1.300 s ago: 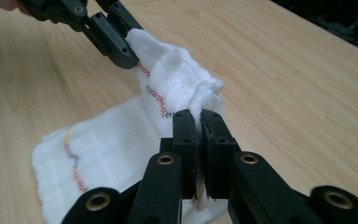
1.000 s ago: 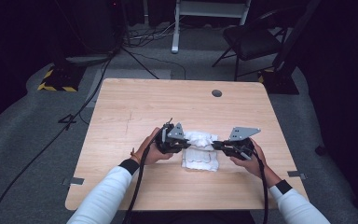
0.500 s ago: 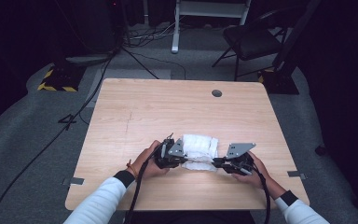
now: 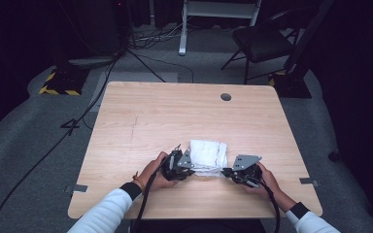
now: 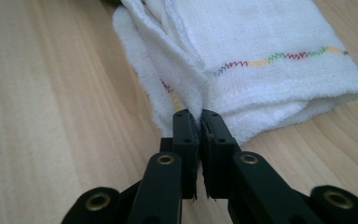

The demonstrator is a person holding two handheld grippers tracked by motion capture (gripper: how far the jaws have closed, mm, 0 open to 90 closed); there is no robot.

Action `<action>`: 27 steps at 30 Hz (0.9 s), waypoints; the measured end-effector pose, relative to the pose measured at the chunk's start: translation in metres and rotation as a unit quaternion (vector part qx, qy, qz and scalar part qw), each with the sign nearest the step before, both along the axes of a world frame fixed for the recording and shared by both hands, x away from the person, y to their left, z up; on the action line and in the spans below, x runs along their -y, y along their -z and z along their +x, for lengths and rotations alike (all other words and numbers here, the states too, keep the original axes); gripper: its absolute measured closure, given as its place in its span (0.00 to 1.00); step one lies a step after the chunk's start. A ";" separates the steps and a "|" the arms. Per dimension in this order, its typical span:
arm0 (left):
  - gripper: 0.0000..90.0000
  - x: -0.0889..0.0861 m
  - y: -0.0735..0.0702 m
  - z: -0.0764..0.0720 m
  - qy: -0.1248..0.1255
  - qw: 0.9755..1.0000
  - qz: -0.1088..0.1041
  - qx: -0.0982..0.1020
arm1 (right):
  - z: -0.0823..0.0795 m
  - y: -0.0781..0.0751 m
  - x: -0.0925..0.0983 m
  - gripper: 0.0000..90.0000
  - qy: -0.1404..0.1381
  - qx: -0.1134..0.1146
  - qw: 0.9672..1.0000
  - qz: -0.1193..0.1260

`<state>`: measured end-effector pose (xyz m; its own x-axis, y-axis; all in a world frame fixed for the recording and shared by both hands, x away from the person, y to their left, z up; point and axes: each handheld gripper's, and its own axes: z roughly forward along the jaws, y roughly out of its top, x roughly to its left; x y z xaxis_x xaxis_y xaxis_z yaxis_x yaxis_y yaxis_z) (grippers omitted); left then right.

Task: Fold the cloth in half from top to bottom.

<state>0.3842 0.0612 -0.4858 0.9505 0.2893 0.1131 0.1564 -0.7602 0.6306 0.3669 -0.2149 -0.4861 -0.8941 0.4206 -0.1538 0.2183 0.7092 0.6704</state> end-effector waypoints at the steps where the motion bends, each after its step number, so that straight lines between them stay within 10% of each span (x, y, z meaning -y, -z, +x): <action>1: 0.84 0.000 0.001 0.002 -0.002 1.000 0.000 0.004 | 0.002 0.000 -0.001 0.95 0.006 0.008 1.000 -0.004; 20: 0.83 0.000 0.007 0.064 -0.070 0.997 -0.030 0.002 | 0.076 0.003 -0.006 0.95 0.068 0.010 0.998 0.008; 27: 0.68 -0.001 0.001 0.056 -0.070 0.997 -0.026 -0.004 | 0.073 -0.001 -0.003 0.89 0.064 0.001 0.998 0.016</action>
<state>0.4401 0.0620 -0.4870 0.9016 0.4237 0.0877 0.2627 -0.6972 0.6670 0.4401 -0.2117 -0.4853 -0.8324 0.5360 -0.1404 0.3044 0.6541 0.6925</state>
